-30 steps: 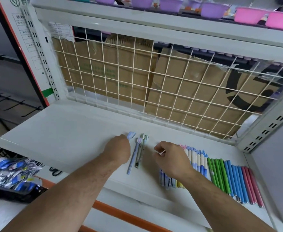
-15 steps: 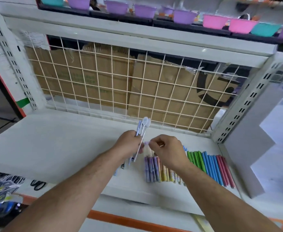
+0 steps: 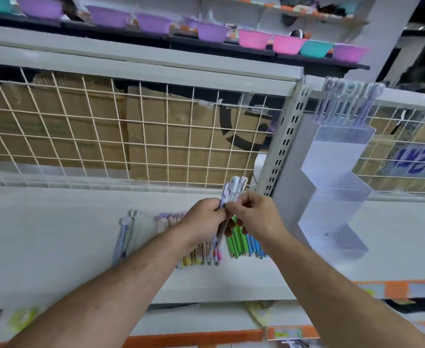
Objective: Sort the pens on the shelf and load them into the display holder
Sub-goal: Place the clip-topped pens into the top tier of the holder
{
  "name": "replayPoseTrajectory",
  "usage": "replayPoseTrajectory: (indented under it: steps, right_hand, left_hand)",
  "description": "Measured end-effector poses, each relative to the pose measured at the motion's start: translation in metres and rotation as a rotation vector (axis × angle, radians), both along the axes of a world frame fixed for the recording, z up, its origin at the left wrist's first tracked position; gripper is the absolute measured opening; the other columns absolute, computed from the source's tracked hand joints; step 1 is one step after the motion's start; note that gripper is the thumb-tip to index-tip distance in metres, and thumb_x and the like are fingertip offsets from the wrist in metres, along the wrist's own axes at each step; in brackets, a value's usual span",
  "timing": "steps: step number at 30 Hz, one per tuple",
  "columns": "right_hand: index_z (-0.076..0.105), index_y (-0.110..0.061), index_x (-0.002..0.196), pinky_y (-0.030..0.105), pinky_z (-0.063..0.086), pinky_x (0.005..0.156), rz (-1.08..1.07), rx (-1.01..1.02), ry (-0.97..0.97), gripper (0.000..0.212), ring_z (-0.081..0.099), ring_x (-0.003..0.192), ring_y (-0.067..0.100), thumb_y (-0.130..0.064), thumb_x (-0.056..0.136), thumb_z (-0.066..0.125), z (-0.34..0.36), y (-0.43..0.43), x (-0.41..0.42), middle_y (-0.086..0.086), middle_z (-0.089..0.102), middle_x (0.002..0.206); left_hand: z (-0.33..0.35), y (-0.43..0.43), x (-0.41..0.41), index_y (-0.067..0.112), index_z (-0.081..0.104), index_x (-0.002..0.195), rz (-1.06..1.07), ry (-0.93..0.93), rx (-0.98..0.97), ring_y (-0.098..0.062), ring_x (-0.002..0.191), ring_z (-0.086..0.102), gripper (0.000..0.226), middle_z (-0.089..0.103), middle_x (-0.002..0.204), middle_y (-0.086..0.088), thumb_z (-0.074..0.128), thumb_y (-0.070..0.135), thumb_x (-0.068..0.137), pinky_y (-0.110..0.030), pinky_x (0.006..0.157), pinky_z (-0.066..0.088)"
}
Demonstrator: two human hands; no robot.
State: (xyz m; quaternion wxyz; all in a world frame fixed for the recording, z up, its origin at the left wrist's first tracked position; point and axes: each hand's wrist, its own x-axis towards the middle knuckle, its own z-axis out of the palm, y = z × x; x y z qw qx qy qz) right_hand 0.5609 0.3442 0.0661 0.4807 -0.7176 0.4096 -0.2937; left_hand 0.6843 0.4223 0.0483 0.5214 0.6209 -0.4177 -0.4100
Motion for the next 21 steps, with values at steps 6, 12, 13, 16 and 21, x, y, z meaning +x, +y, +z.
replayPoseTrajectory:
  steps: [6, 12, 13, 16, 21]
  right_hand:
    - [0.06, -0.008, 0.078, 0.025, 0.045, 0.045, 0.015, 0.008, -0.077, 0.024, 0.063, 0.053, 0.016, -0.022, 0.087, 0.076, 0.009, -0.039, -0.065, 0.006, 0.064, 0.063]
    - [0.058, -0.005, 0.08, 0.024, 0.042, 0.04, 0.07, -0.031, -0.123, 0.029, 0.06, 0.046, 0.018, -0.024, 0.085, 0.08, 0.028, -0.092, -0.134, 0.007, 0.062, 0.06]
    - [0.059, -0.004, 0.082, 0.025, 0.043, 0.041, 0.086, -0.033, -0.129, 0.029, 0.06, 0.046, 0.017, -0.023, 0.085, 0.08, 0.031, -0.101, -0.144, 0.005, 0.062, 0.059]
    - [0.061, -0.002, 0.077, 0.028, 0.044, 0.043, 0.135, -0.048, -0.136, 0.027, 0.062, 0.047, 0.019, -0.021, 0.087, 0.078, 0.043, -0.128, -0.17, 0.005, 0.062, 0.055]
    - [0.061, -0.001, 0.077, 0.025, 0.043, 0.041, 0.16, -0.073, -0.131, 0.028, 0.06, 0.043, 0.017, -0.02, 0.087, 0.079, 0.062, -0.165, -0.197, 0.002, 0.06, 0.05]
  left_hand:
    - [0.01, -0.041, -0.061, 0.012, 0.068, 0.093, -0.035, -0.017, -0.04, -0.021, 0.07, 0.07, 0.021, 0.073, 0.075, -0.003, 0.048, 0.011, 0.1, -0.029, 0.063, 0.054]
    - [0.028, -0.086, -0.132, 0.021, 0.071, 0.088, -0.02, -0.053, -0.104, -0.028, 0.08, 0.073, 0.023, 0.076, 0.086, -0.008, 0.049, 0.017, 0.092, -0.034, 0.069, 0.058]
    - [0.031, -0.094, -0.143, 0.019, 0.071, 0.09, -0.017, -0.053, -0.115, -0.027, 0.08, 0.072, 0.023, 0.075, 0.086, -0.008, 0.048, 0.016, 0.092, -0.035, 0.07, 0.059]
    - [0.045, -0.117, -0.173, 0.011, 0.068, 0.095, -0.012, -0.066, -0.13, -0.025, 0.075, 0.07, 0.023, 0.073, 0.083, -0.009, 0.045, 0.009, 0.095, -0.031, 0.067, 0.056]
    - [0.064, -0.148, -0.206, 0.0, 0.065, 0.098, 0.027, -0.091, -0.144, -0.025, 0.072, 0.069, 0.02, 0.071, 0.083, -0.013, 0.045, 0.004, 0.098, -0.028, 0.062, 0.053]
